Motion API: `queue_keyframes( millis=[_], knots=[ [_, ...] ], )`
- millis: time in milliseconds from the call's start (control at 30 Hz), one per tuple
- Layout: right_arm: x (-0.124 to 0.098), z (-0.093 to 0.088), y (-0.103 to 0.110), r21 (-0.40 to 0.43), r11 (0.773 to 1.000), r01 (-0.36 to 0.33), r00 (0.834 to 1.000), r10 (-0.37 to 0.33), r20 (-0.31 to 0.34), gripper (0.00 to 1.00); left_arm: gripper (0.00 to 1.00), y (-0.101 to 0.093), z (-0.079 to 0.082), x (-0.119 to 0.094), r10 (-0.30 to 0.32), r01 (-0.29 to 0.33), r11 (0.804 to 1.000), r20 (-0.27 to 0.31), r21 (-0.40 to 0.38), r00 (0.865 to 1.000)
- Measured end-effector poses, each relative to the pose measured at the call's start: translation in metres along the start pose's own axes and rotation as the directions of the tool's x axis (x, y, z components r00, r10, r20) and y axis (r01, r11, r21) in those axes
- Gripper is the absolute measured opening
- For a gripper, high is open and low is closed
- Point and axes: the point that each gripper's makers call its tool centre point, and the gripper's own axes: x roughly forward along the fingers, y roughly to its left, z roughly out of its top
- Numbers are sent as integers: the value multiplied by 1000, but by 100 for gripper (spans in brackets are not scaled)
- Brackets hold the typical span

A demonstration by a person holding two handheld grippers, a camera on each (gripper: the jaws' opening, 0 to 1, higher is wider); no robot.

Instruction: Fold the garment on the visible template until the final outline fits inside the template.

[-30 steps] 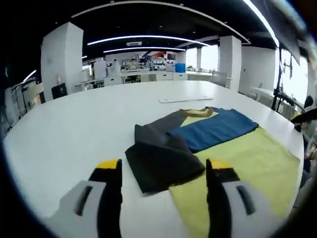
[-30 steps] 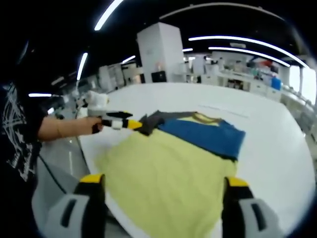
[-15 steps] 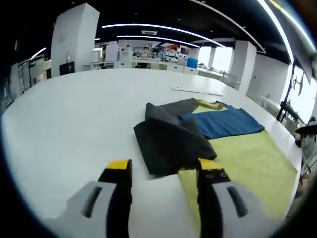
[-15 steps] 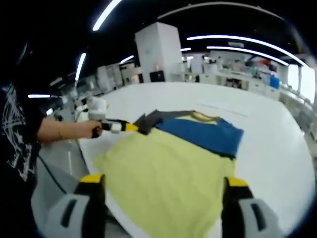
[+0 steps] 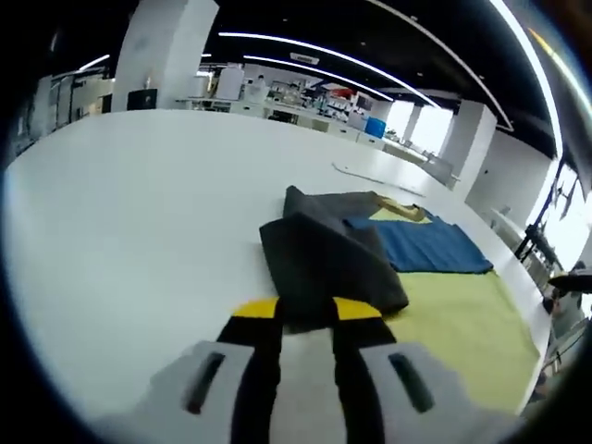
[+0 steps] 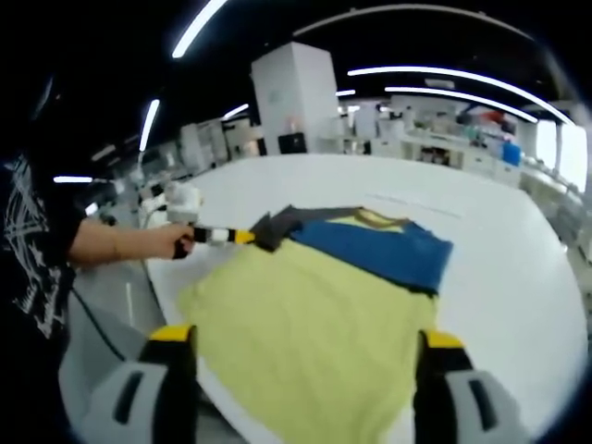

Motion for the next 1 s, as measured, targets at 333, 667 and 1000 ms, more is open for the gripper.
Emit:
queue_keyframes(
  millis=[333, 667, 1000],
  knots=[
    [-2, -1, -2, 3, 1000, 6, 1000, -6, -1, 98, 0, 3, 8, -10, 20, -20, 1000, 25, -13, 999],
    [-2, 2, 1, -7, 1000, 2, 1000, -2, 3, 98, 0, 21, 43, -29, 42, -44, 999, 103, 13, 994],
    [-2, 3, 5, -9, 1000, 1, 1000, -1, 8, 98, 0, 51, 69, -48, 73, -87, 991, 136, 100, 988]
  ],
)
